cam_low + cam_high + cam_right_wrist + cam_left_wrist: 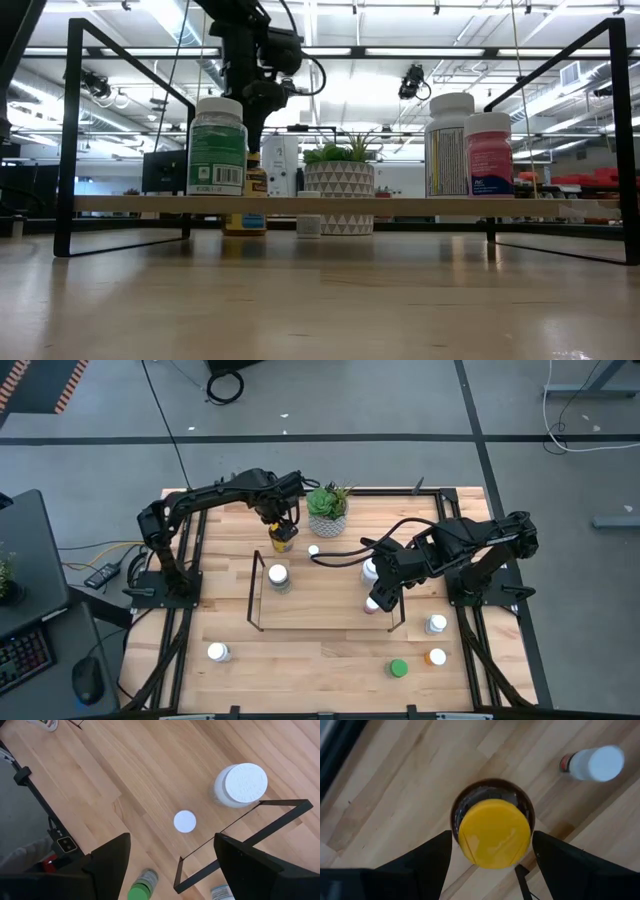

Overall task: Pick and place medicine bottles onto shelf by color
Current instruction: Put the large yellow medicine bottle on the shelf

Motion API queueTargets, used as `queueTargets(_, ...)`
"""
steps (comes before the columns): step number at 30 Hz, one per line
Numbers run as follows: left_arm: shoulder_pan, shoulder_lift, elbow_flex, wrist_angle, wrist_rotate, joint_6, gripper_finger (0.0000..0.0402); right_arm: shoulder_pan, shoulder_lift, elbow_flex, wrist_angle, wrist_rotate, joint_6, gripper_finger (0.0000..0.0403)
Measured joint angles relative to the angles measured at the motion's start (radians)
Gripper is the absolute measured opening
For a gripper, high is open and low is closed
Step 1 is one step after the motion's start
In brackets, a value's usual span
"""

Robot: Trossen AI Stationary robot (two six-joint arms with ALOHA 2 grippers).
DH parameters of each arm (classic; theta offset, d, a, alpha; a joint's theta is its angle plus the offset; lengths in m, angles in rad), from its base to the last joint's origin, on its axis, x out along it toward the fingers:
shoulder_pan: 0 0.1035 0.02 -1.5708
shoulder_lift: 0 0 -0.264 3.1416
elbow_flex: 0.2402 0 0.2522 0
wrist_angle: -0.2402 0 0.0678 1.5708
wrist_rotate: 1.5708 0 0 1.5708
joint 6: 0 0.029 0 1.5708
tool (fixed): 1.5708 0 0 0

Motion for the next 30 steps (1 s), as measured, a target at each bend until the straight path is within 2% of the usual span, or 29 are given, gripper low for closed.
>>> queueTargets(7,-0.013,0.046,0.000,-0.001,0.010,0.000,0.0284,0.000,0.000,0.000,0.000,0.000,0.013,0.0294)
queueTargets(25,-0.022,0.047,0.000,0.030,0.007,0.033,0.0284,0.000,0.000,0.000,0.000,-0.002,0.015,0.0294)
queueTargets(30,-0.023,0.046,0.000,0.054,0.007,0.033,0.0271,0.000,0.000,0.000,0.000,-0.002,0.015,0.0294)
